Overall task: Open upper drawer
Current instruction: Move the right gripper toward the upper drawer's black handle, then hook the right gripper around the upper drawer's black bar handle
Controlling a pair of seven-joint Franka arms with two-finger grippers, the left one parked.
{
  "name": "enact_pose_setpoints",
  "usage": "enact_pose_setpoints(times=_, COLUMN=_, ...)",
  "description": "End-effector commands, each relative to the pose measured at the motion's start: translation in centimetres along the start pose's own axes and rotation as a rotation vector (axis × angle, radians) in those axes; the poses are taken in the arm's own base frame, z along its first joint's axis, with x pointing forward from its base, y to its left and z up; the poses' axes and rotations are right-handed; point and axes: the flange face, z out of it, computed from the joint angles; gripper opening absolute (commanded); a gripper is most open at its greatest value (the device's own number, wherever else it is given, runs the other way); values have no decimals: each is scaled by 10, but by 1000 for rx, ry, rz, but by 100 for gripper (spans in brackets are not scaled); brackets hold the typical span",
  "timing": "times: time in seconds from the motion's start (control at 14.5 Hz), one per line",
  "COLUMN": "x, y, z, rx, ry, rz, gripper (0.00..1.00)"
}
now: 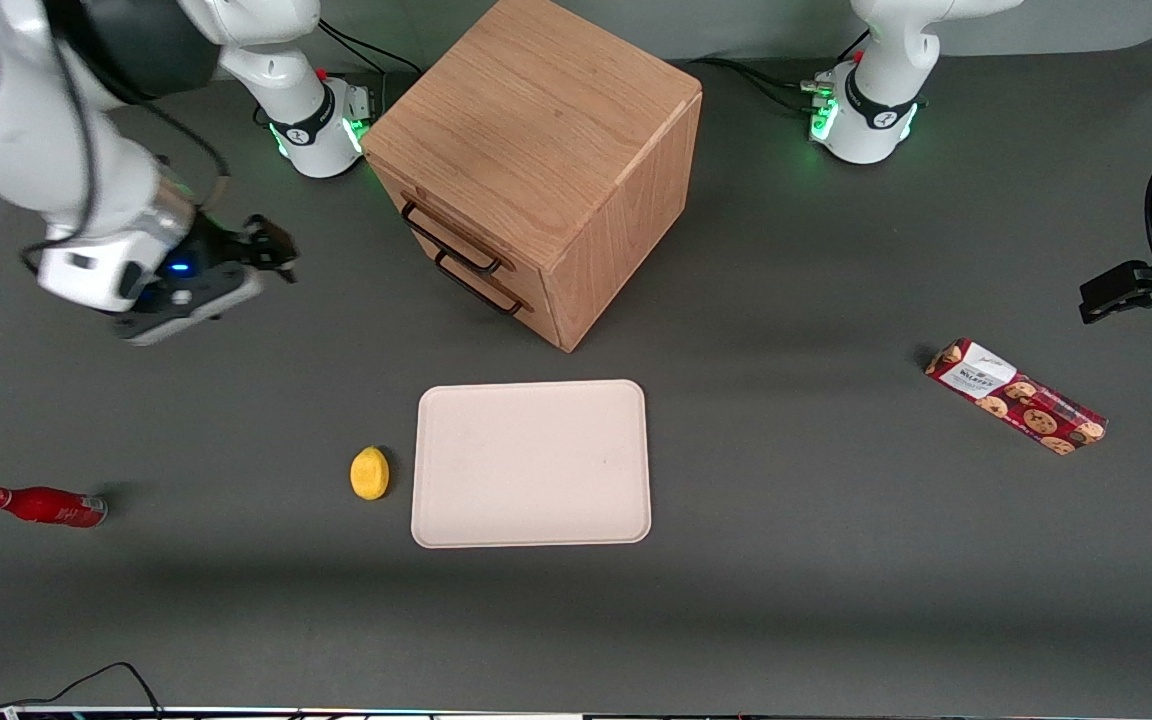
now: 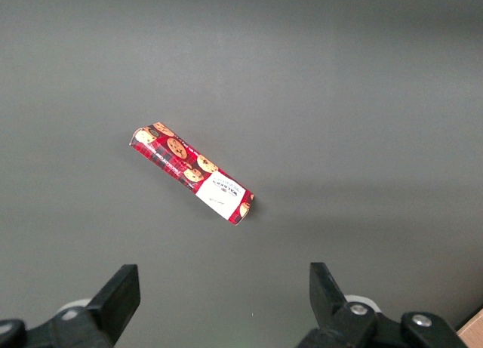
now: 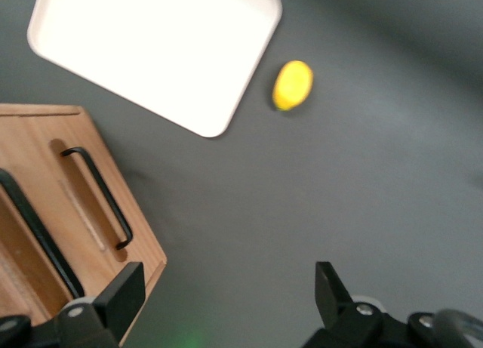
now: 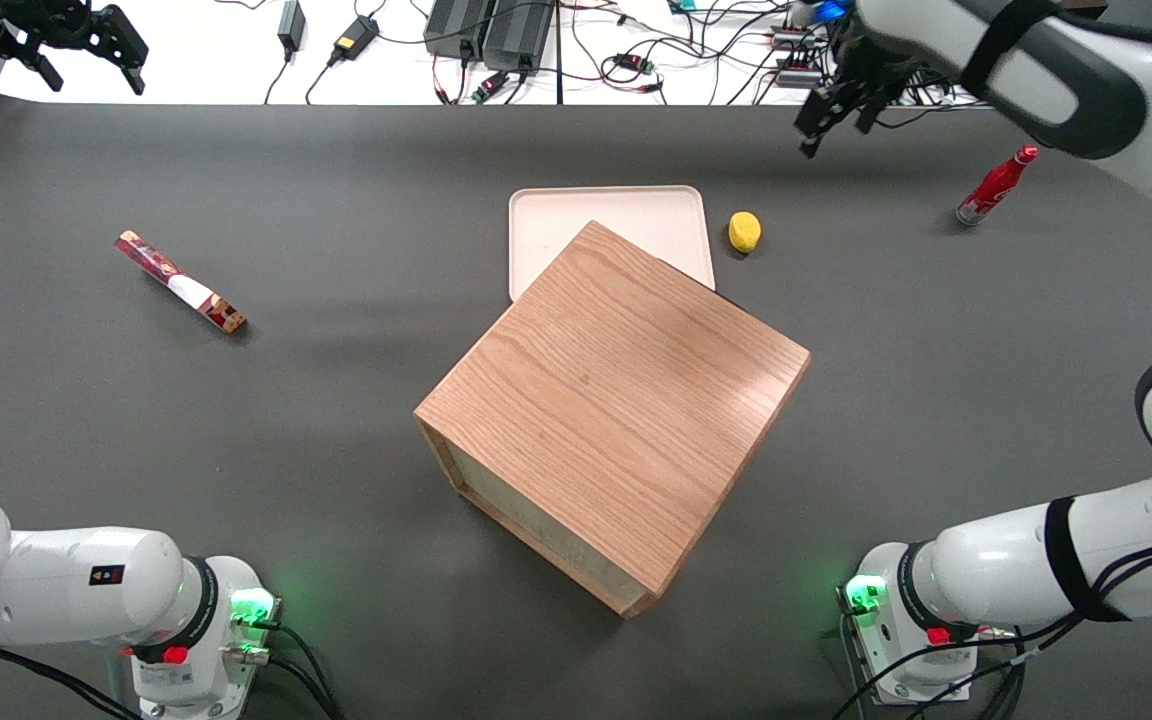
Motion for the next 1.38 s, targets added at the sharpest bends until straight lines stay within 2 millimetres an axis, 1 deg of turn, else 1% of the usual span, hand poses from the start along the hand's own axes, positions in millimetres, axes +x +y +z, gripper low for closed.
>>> enact_pose_setpoints(times=0.0, x=9, y=-14, z=14, rx=39, ry=-11, rz=-126, gripper=100)
enact_pose_setpoints(times=0.14, x=9, y=-24, z=26, rx=137, ry=-11, rz=-177, gripper=100)
enact_pose_setpoints(times=0.21, x=9, y=-26, z=32, rx=161, ry=-12, rz=-189, gripper=100)
enact_pose_setpoints(times=0.28, x=10, y=-32, z=36, rx=173, ry=-13, rz=-197, gripper=100)
enact_pose_setpoints(times=0.42, x=10, y=-53, z=49, rx=180, ry=-24, rz=-228, gripper=100)
enact_pose_setpoints(times=0.62, x=11, y=-83, z=74, rx=183, ry=-36, rz=-279, gripper=100)
enact_pose_setpoints(times=0.76, x=9, y=-102, z=85, rx=188, ry=-29, rz=-304, gripper=100)
enact_pose_setpoints(times=0.9, x=7, y=-108, z=95, rx=194, ry=-28, rz=-305, gripper=100)
enact_pose_setpoints(times=0.97, x=7, y=-115, z=103, rx=195, ry=-31, rz=-315, gripper=100)
enact_pose_setpoints(times=1.04, x=6, y=-118, z=109, rx=192, ry=-25, rz=-317, gripper=100)
enact_pose_setpoints(times=1.18, x=5, y=-118, z=122, rx=192, ry=-27, rz=-313, gripper=100)
enact_pose_setpoints(times=1.31, x=2, y=-122, z=132, rx=203, ry=-42, rz=-316, gripper=100)
